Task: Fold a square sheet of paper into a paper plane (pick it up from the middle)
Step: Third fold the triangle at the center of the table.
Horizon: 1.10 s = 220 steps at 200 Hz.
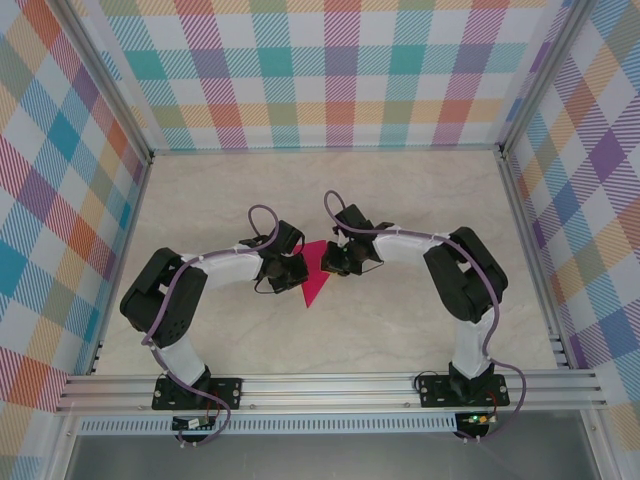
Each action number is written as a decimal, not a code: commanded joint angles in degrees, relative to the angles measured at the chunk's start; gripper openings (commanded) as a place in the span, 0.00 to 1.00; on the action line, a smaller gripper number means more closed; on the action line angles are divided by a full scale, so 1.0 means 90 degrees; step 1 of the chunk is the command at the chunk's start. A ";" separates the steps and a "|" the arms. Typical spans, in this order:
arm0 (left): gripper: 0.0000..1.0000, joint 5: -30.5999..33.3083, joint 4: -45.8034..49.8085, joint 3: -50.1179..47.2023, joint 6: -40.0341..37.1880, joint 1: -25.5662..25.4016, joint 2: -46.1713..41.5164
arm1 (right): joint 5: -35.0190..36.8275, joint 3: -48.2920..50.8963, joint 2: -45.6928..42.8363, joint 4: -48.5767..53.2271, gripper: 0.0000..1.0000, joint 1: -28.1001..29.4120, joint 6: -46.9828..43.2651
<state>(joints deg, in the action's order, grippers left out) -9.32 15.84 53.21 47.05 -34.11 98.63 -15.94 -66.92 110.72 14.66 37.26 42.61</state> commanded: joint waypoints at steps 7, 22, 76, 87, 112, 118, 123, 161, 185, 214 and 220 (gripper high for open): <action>0.03 0.0225 0.0408 0.0006 -0.0105 -0.0038 0.0191 | 0.0118 -0.0124 0.0259 0.0253 0.13 -0.0190 -0.0039; 0.03 0.0235 0.0400 0.0009 -0.0110 -0.0038 0.0193 | 0.0228 -0.0109 0.0267 0.0341 0.13 -0.0283 -0.0040; 0.02 0.0216 0.0374 -0.0050 -0.0124 -0.0038 0.0190 | 0.0572 0.0130 -0.0466 0.0218 0.13 -0.0487 0.0031; 0.02 0.0202 0.0365 -0.0045 -0.0122 -0.0039 0.0189 | 0.0361 0.0243 -0.0655 -0.0025 0.13 -0.0478 0.0021; 0.02 0.0169 0.0340 0.0003 -0.0153 -0.0038 0.0220 | -0.0371 0.0326 -0.0727 -0.0338 0.12 -0.0395 -0.0093; 0.02 0.0155 0.0337 0.0018 -0.0164 -0.0038 0.0227 | -0.0566 0.0344 -0.0704 -0.0414 0.12 -0.0363 -0.0116; 0.02 0.0150 0.0333 0.0034 -0.0160 -0.0038 0.0232 | -0.0713 0.0371 -0.0682 -0.0476 0.12 -0.0329 -0.0116; 0.03 0.0128 0.0360 0.0120 -0.0224 -0.0039 0.0251 | -0.1402 0.0356 -0.0315 -0.0705 0.10 -0.0109 -0.0174; 0.02 0.0118 0.0392 0.0171 -0.0239 -0.0038 0.0237 | -0.1649 0.0251 -0.0016 -0.0789 0.09 -0.0087 -0.0128; 0.03 0.0136 0.0418 0.0247 -0.0277 -0.0038 0.0143 | -0.1366 0.0197 0.0229 -0.0638 0.08 -0.0096 -0.0077; 0.03 0.0156 0.0444 0.0280 -0.0290 -0.0038 0.0116 | -0.1314 0.0222 0.0261 -0.0632 0.07 -0.0096 -0.0053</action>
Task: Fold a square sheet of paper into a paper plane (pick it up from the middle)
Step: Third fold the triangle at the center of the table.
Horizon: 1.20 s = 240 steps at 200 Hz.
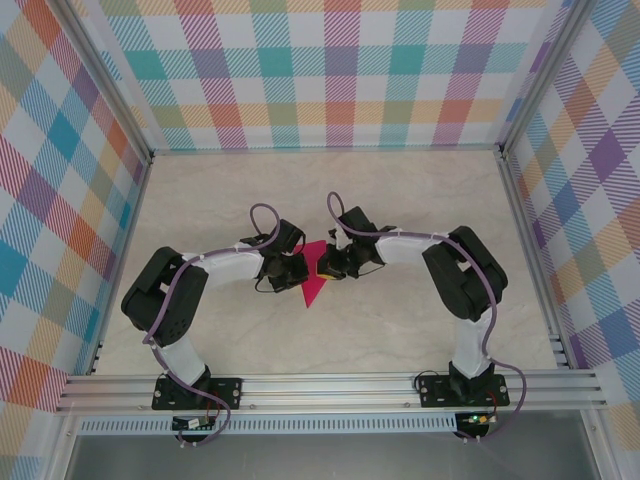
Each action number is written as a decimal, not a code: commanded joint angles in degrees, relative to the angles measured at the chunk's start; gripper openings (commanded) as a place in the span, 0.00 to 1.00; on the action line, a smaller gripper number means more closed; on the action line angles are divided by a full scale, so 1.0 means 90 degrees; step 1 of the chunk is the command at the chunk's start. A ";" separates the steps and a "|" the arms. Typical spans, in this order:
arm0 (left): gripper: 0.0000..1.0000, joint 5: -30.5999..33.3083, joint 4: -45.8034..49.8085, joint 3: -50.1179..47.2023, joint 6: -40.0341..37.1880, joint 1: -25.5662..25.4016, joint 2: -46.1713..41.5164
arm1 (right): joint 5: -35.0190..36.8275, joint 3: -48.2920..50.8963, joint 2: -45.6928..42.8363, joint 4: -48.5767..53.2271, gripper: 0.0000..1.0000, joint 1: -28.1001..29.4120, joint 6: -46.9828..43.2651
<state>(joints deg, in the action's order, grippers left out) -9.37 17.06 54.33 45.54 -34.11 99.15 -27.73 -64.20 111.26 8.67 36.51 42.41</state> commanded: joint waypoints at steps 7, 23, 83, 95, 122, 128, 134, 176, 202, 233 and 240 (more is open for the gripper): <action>0.03 0.0180 0.0338 0.0189 -0.0148 -0.0038 0.0020 | 0.0054 -0.0042 0.0228 0.0006 0.07 -0.0014 0.0010; 0.03 0.0213 0.0365 0.0270 -0.0191 -0.0043 -0.0056 | 0.0200 0.0049 0.0235 -0.0043 0.07 -0.0014 0.0079; 0.09 -0.0123 -0.0295 0.0037 -0.0223 -0.0080 -0.0746 | 0.0585 0.0181 0.0312 -0.0021 0.07 -0.0014 0.0560; 0.10 -0.0257 -0.0565 -0.0189 -0.0104 -0.0147 -0.0928 | 0.0693 0.0190 0.0321 0.0044 0.07 -0.0014 0.0687; 0.12 -0.0423 -0.0981 -0.0627 0.0190 -0.0368 -0.1120 | 0.0878 0.0166 0.0386 0.0235 0.07 -0.0014 0.0880; 0.12 -0.0450 -0.1051 -0.0693 0.0243 -0.0417 -0.1136 | 0.0909 0.0161 0.0400 0.0288 0.08 -0.0014 0.0904; 0.12 -0.0463 -0.1107 -0.0743 0.0280 -0.0479 -0.1144 | 0.0922 0.0152 0.0419 0.0315 0.08 -0.0013 0.0938; 0.12 -0.0462 -0.1246 -0.0959 0.0416 -0.0701 -0.0904 | 0.0961 0.0104 0.0504 0.0428 0.08 -0.0014 0.0996; 0.12 -0.0696 -0.1482 -0.1001 0.0492 -0.0731 -0.0588 | 0.0981 0.0104 0.0538 0.0472 0.08 -0.0018 0.1020; 0.12 -0.0626 -0.1404 -0.0951 0.0489 -0.0739 -0.0423 | 0.0991 0.0084 0.0586 0.0514 0.08 -0.0023 0.1020; 0.11 -0.0556 -0.1310 -0.0935 0.0477 -0.0736 -0.0395 | 0.0999 0.0074 0.0603 0.0535 0.08 -0.0021 0.1015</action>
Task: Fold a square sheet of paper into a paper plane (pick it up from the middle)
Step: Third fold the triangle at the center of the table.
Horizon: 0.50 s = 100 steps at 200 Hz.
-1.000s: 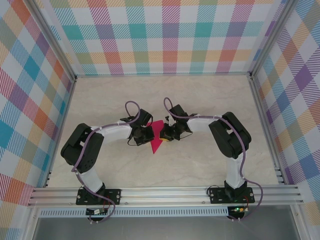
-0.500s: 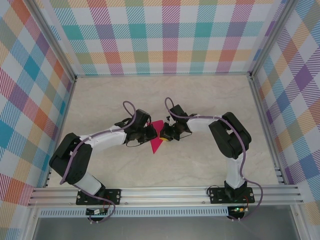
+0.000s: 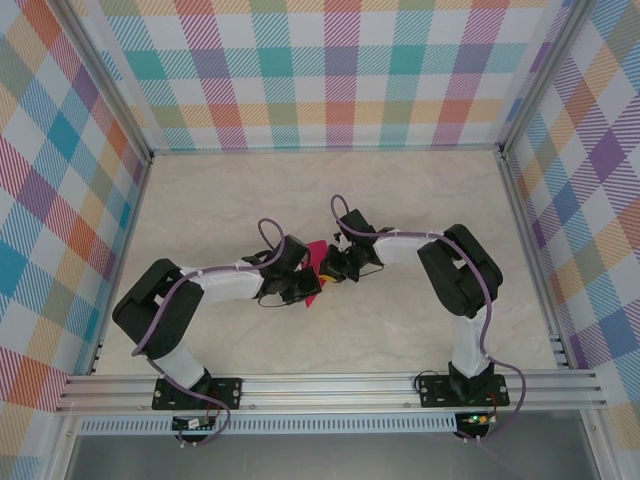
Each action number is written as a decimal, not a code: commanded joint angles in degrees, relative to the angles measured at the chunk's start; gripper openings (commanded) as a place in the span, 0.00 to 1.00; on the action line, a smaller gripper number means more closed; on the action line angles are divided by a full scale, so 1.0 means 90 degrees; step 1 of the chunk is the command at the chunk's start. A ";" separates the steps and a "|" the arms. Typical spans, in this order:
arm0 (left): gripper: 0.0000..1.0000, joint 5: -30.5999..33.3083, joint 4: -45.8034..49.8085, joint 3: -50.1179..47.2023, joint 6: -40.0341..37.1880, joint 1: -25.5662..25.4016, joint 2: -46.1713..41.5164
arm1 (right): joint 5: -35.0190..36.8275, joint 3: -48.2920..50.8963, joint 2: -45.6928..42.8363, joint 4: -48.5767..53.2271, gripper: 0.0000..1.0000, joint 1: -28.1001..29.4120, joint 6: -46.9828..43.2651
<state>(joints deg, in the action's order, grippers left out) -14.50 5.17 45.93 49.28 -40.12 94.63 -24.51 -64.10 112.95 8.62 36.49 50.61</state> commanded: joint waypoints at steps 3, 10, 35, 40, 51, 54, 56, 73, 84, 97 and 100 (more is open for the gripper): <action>0.11 0.0045 0.0056 0.0006 0.0046 -0.0068 0.0119 | 0.0643 0.0056 0.0424 0.0552 0.08 -0.0021 0.0109; 0.11 0.0122 0.0143 0.0011 0.0035 -0.0069 0.0130 | 0.0644 0.0046 0.0437 0.0567 0.08 -0.0021 0.0114; 0.11 0.0382 0.0444 -0.0025 0.0022 -0.0073 0.0144 | 0.0690 0.0022 0.0478 0.0630 0.08 -0.0021 0.0099; 0.11 0.0444 0.0503 -0.0044 0.0023 -0.0074 0.0149 | 0.0704 0.0022 0.0480 0.0640 0.08 -0.0021 0.0094; 0.10 0.0515 0.0598 -0.0086 0.0003 -0.0066 0.0147 | 0.0736 0.0022 0.0495 0.0667 0.08 -0.0020 0.0090; 0.10 0.0538 0.0620 -0.0099 -0.0002 -0.0073 0.0147 | 0.0741 0.0022 0.0497 0.0670 0.08 -0.0021 0.0090; 0.10 0.0545 0.0632 -0.0102 0.0002 -0.0073 0.0137 | 0.0748 0.0022 0.0497 0.0672 0.08 -0.0021 0.0087; 0.10 0.0606 0.0709 -0.0189 -0.0007 -0.0066 0.0130 | 0.0787 0.0032 0.0507 0.0693 0.08 -0.0031 0.0080; 0.10 0.0667 0.0782 -0.0241 -0.0005 -0.0074 0.0105 | 0.0805 0.0042 0.0507 0.0701 0.08 -0.0040 0.0090; 0.10 0.0712 0.0841 -0.0308 -0.0005 -0.0065 0.0084 | 0.0828 0.0051 0.0517 0.0702 0.08 -0.0054 0.0083; 0.09 0.0714 0.0842 -0.0328 0.0002 -0.0069 0.0082 | 0.0829 0.0060 0.0517 0.0702 0.08 -0.0060 0.0087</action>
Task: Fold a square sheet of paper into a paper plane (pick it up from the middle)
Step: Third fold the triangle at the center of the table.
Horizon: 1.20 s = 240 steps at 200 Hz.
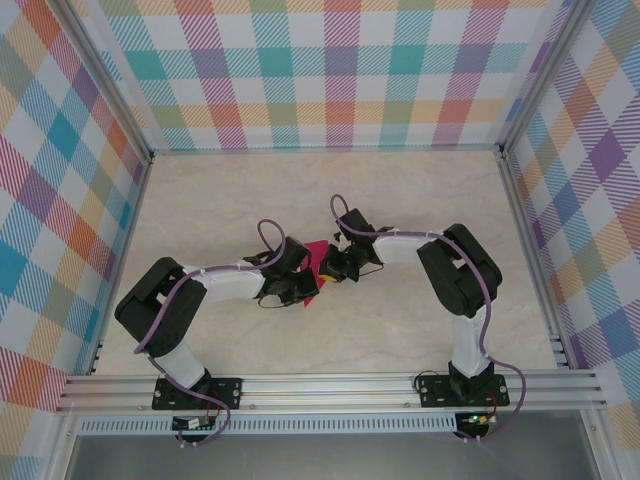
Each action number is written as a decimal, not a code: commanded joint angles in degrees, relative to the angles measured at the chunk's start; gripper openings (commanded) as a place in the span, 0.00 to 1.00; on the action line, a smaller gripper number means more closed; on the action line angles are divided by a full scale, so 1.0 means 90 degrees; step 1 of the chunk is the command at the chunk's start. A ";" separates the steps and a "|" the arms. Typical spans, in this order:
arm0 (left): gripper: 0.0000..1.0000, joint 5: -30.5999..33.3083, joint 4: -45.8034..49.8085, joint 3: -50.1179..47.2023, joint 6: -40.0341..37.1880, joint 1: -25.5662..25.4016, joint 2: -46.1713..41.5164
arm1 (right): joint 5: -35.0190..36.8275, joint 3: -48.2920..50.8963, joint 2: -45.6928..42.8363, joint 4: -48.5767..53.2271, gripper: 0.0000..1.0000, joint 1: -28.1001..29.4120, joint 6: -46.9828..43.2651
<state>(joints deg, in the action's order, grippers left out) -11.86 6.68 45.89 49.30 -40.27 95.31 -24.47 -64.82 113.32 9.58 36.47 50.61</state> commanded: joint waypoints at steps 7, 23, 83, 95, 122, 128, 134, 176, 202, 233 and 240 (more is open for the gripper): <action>0.09 0.0406 0.0667 -0.0365 0.0008 -0.0048 -0.0012 | 0.0834 0.0150 0.0485 0.0585 0.08 -0.0072 0.0088; 0.09 0.0364 0.0684 -0.0509 0.0035 -0.0056 -0.0071 | 0.0853 0.0178 0.0484 0.0590 0.08 -0.0094 0.0080; 0.08 -0.0391 0.0279 -0.1247 -0.0117 -0.0119 -0.0526 | 0.0893 0.0142 0.0544 0.0624 0.07 -0.0126 0.0080; 0.08 -0.0518 0.0307 -0.1282 -0.0255 -0.0133 -0.0584 | 0.0911 0.0132 0.0563 0.0644 0.08 -0.0125 0.0080; 0.08 -0.0587 0.0625 -0.1152 -0.0592 -0.0164 -0.0636 | 0.0932 0.0141 0.0568 0.0660 0.07 -0.0126 0.0086; 0.08 -0.0587 0.0676 -0.1127 -0.0645 -0.0164 -0.0670 | 0.0932 0.0141 0.0570 0.0663 0.07 -0.0125 0.0088; 0.08 -0.0577 0.0722 -0.1102 -0.0679 -0.0173 -0.0687 | 0.0941 0.0151 0.0567 0.0664 0.07 -0.0128 0.0096; 0.08 -0.0491 0.1262 -0.1056 -0.0870 -0.0173 -0.0853 | 0.0971 0.0124 0.0570 0.0704 0.08 -0.0126 0.0097; 0.07 -0.0348 0.1514 -0.0989 -0.0924 -0.0174 -0.0967 | 0.0970 0.0095 0.0583 0.0722 0.07 -0.0127 0.0082; 0.07 -0.0343 0.1207 -0.0779 -0.0865 -0.0174 -0.1562 | 0.0899 0.0063 0.0539 0.0740 0.07 -0.0135 0.0051; 0.08 -0.0299 0.1087 -0.0772 -0.0807 -0.0174 -0.1731 | 0.0866 0.0046 0.0529 0.0723 0.08 -0.0135 0.0032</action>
<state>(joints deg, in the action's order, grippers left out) -14.94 13.87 38.06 42.15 -41.15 84.86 -24.58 -65.71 113.75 10.98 36.27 50.61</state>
